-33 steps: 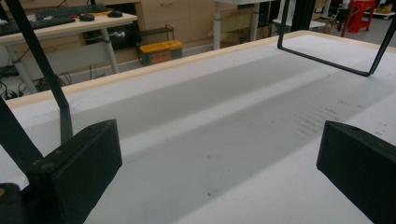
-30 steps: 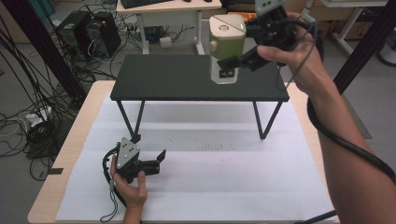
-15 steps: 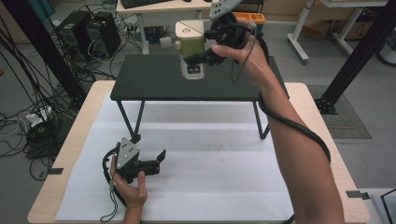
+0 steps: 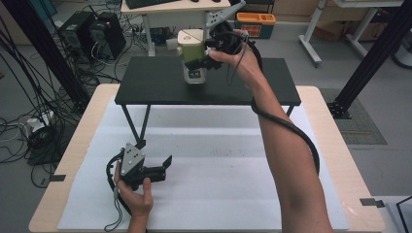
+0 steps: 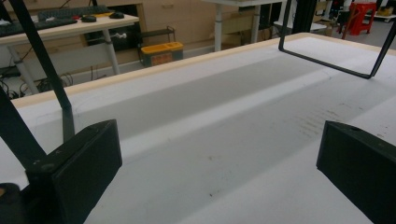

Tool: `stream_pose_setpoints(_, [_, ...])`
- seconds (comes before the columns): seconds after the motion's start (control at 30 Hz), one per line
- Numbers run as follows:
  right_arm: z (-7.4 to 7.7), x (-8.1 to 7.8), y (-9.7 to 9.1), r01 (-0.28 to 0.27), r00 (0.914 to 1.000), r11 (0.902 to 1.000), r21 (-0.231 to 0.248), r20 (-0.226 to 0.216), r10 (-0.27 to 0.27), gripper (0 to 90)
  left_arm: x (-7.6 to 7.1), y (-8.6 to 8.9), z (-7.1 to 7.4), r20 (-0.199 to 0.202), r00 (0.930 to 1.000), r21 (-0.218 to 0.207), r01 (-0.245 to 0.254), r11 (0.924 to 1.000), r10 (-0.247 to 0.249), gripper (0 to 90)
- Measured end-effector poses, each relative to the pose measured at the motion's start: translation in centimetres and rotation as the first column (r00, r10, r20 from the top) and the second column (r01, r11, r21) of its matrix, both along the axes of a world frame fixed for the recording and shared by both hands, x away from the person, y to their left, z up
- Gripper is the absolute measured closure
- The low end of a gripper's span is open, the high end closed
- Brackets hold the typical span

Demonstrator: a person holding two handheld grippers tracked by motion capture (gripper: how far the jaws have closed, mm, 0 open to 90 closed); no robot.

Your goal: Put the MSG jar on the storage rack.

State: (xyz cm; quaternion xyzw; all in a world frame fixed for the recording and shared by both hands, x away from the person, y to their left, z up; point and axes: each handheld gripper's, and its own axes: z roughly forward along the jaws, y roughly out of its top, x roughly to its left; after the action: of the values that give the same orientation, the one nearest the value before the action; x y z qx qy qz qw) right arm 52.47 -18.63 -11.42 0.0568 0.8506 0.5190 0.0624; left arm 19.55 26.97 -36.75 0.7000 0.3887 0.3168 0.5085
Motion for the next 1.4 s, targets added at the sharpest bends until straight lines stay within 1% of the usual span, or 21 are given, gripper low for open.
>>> stream_pose_setpoints(0.07, [-0.6, 0.3, -0.4, -0.002, 1.0000, 0.9999, 0.012, -0.009, 0.002, 27.2, 0.0, 0.0, 0.0, -0.001, 1.0000, 0.002, 0.000, 1.0000, 0.000, 0.3])
stream_pose_setpoints(0.23, [-1.7, 0.7, -0.5, -0.012, 0.9997, 0.9999, 0.009, -0.022, 0.013, 27.2, 0.0, -0.1, 0.0, -0.001, 1.0000, 0.001, -0.001, 1.0000, 0.001, 0.3])
stream_pose_setpoints(0.37, [-2.6, 0.7, -1.1, -0.007, 0.9997, 0.9991, 0.042, -0.025, 0.008, 27.2, 0.0, -0.1, 0.0, 0.000, 1.0000, 0.007, -0.001, 1.0000, 0.001, 0.3])
stream_pose_setpoints(0.57, [-2.6, 0.7, -1.1, -0.008, 0.9996, 0.9991, 0.042, -0.026, 0.009, 27.0, 0.0, -0.1, 0.0, -0.001, 1.0000, 0.001, -0.002, 1.0000, 0.002, 0.3])
stream_pose_setpoints(0.67, [-2.7, 0.8, -1.1, -0.005, 0.9992, 0.9989, 0.047, -0.040, 0.006, 26.2, 0.0, -0.1, 0.0, -0.002, 1.0000, 0.002, -0.002, 1.0000, 0.002, 0.3])
stream_pose_setpoints(0.7, [-2.6, 0.8, -1.1, 0.000, 0.9988, 0.9992, 0.041, -0.049, 0.002, 19.5, 0.0, -0.1, 0.0, -0.002, 1.0000, 0.003, -0.001, 1.0000, 0.001, 0.3])
stream_pose_setpoints(0.73, [-2.5, 0.6, -1.1, 0.019, 0.9980, 0.9994, 0.031, -0.061, -0.017, 11.5, 0.1, -0.1, 0.0, -0.002, 1.0000, 0.003, 0.000, 1.0000, 0.000, 0.3])
stream_pose_setpoints(0.77, [-2.2, 0.1, -1.1, 0.041, 0.9974, 0.9991, 0.007, -0.059, -0.041, 9.8, 0.1, 0.0, 0.0, -0.002, 1.0000, 0.004, 0.001, 1.0000, -0.001, 0.3])
stream_pose_setpoints(0.8, [-2.0, -0.2, -1.3, 0.045, 0.9980, 0.9990, -0.006, -0.045, -0.045, 9.8, 0.0, 0.0, 0.0, -0.001, 1.0000, 0.002, 0.000, 1.0000, 0.000, 0.3])
stream_pose_setpoints(0.83, [-1.8, -0.6, -1.8, 0.048, 0.9982, 0.9988, -0.010, -0.034, -0.049, 9.3, 0.0, 0.0, 0.0, -0.001, 1.0000, 0.000, 0.000, 1.0000, 0.000, 0.3])
stream_pose_setpoints(0.87, [-1.8, -1.0, -2.5, 0.047, 0.9985, 0.9989, 0.007, -0.029, -0.047, 8.8, 0.0, 0.0, 0.0, 0.000, 1.0000, -0.001, -0.001, 1.0000, 0.001, 0.3])
stream_pose_setpoints(0.9, [-1.6, -1.7, -3.2, 0.052, 0.9984, 0.9986, 0.014, -0.024, -0.051, 7.3, 0.0, 0.0, 0.0, 0.001, 1.0000, -0.003, -0.001, 1.0000, 0.001, 0.3])
stream_pose_setpoints(0.93, [-1.4, -2.5, -3.9, 0.063, 0.9980, 0.9979, 0.014, -0.006, -0.063, 5.1, 0.0, 0.1, -0.1, 0.001, 1.0000, -0.008, -0.001, 1.0000, 0.001, 0.3])
stream_pose_setpoints(0.97, [-1.4, -2.5, -3.9, 0.063, 0.9980, 0.9979, 0.014, -0.006, -0.063, 5.1, 0.0, 0.1, -0.1, 0.001, 1.0000, -0.008, -0.001, 1.0000, 0.001, 0.3])
stream_pose_setpoints(1.0, [-1.0, -4.6, -5.7, 0.074, 0.9971, 0.9970, 0.023, 0.016, -0.074, 5.1, 0.0, 0.1, 0.0, -0.001, 1.0000, -0.007, -0.001, 1.0000, 0.000, 0.3])
stream_pose_setpoints(1.03, [-0.8, -5.7, -6.5, 0.078, 0.9962, 0.9968, 0.017, 0.037, -0.079, 4.6, 0.0, 0.0, 0.0, 0.001, 1.0000, -0.004, 0.000, 1.0000, 0.000, 0.3])
stream_pose_setpoints(1.1, [-0.5, -7.7, -7.9, 0.083, 0.9951, 0.9965, 0.006, 0.053, -0.083, 4.5, 0.0, 0.0, -0.1, 0.005, 1.0000, -0.003, 0.000, 1.0000, 0.000, 0.3])
stream_pose_setpoints(1.2, [-0.2, -11.8, -10.0, 0.111, 0.9894, 0.9935, -0.026, 0.096, -0.108, 5.6, 0.0, 0.0, 0.0, 0.006, 1.0000, 0.000, 0.000, 1.0000, 0.000, 0.3])
stream_pose_setpoints(1.23, [-0.1, -13.6, -10.7, 0.128, 0.9868, 0.9910, -0.041, 0.105, -0.123, 6.2, 0.0, 0.0, -0.1, 0.006, 1.0000, 0.000, 0.001, 1.0000, -0.001, 0.3])
stream_pose_setpoints(1.3, [0.0, -16.0, -11.7, 0.158, 0.9828, 0.9850, -0.070, 0.108, -0.150, 6.2, -0.1, -0.1, 0.0, 0.003, 1.0000, 0.003, 0.000, 1.0000, 0.000, 0.3])
stream_pose_setpoints(1.4, [-0.8, -19.9, -13.7, 0.177, 0.9809, 0.9795, -0.096, 0.099, -0.168, 6.2, -0.1, -0.1, 0.0, 0.006, 1.0000, 0.007, 0.001, 1.0000, -0.001, 0.3])
